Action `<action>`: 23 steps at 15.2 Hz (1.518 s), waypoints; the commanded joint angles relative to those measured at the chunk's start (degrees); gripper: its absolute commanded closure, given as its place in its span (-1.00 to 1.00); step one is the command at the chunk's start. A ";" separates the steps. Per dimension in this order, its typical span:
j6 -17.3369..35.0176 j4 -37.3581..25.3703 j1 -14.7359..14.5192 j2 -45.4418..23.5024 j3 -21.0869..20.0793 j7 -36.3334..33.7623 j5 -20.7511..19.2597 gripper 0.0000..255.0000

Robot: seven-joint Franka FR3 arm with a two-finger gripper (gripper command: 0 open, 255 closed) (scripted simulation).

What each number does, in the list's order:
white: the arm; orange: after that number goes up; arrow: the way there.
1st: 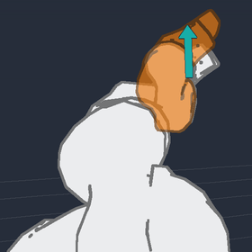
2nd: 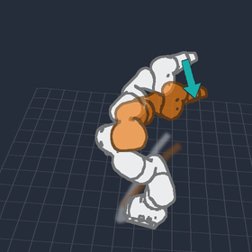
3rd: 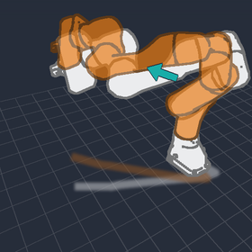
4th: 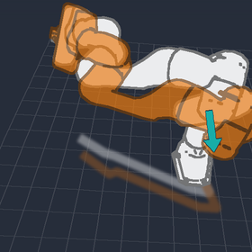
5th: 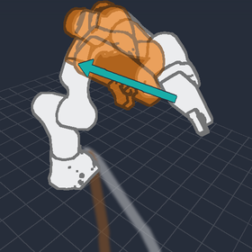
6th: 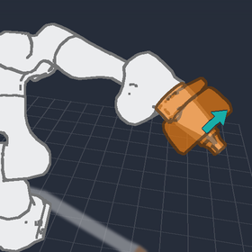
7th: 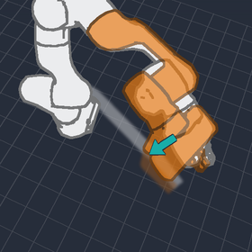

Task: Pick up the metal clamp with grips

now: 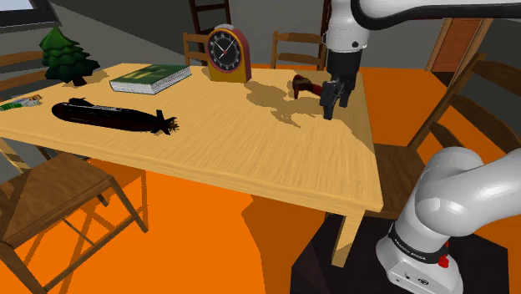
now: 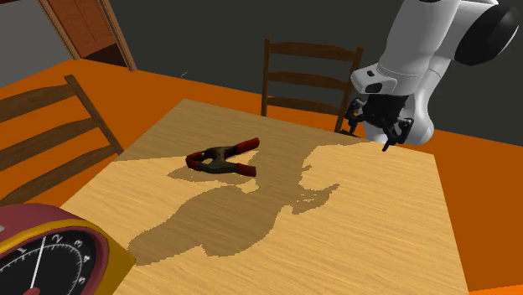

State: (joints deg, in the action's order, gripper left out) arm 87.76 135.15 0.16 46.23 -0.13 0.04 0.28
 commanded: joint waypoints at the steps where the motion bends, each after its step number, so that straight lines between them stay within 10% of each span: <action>1: 0.00 0.00 0.00 0.00 0.00 0.00 0.00 -1.00; 23: 10.67 -31.05 6.13 -40.04 16.80 17.21 -2.62 -1.00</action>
State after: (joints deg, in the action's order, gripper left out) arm 98.21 106.34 6.07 8.66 16.07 16.47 -2.88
